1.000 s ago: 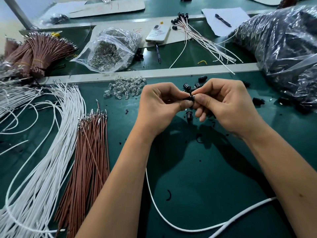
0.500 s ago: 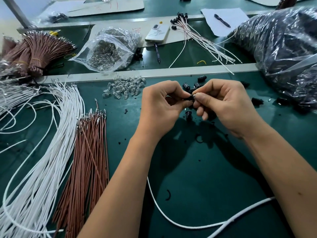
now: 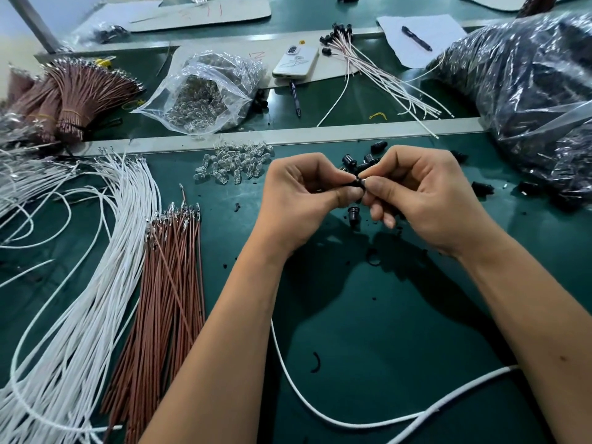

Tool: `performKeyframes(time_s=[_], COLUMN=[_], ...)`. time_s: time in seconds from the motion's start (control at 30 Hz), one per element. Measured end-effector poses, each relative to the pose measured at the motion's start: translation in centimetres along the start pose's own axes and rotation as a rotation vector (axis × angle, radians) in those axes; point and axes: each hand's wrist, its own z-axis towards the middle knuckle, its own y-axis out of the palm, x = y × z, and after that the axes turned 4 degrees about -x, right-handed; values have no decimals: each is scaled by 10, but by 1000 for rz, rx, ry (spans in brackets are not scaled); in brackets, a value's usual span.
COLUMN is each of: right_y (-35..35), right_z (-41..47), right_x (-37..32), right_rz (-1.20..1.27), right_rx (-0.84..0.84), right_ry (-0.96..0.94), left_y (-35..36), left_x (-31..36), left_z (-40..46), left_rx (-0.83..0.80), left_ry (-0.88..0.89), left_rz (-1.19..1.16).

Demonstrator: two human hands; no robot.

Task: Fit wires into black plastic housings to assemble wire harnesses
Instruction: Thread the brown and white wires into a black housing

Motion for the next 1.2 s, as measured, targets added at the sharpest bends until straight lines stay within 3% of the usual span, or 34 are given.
performKeyframes(time_s=[0.43, 0.73, 1.07, 1.2], right_y=[3, 3, 1, 3], right_z=[0, 2, 3, 4], right_x=[-7, 2, 2, 1], right_rz=[286, 33, 49, 78], right_rx=[36, 56, 26, 74], right_ry=[0, 2, 94, 84], left_y=[7, 7, 6, 7], left_x=[2, -1, -1, -1], left_z=[0, 0, 0, 0], left_rx=[3, 29, 17, 42], left_ry=[17, 5, 32, -21], left_rz=[-173, -77, 37, -39])
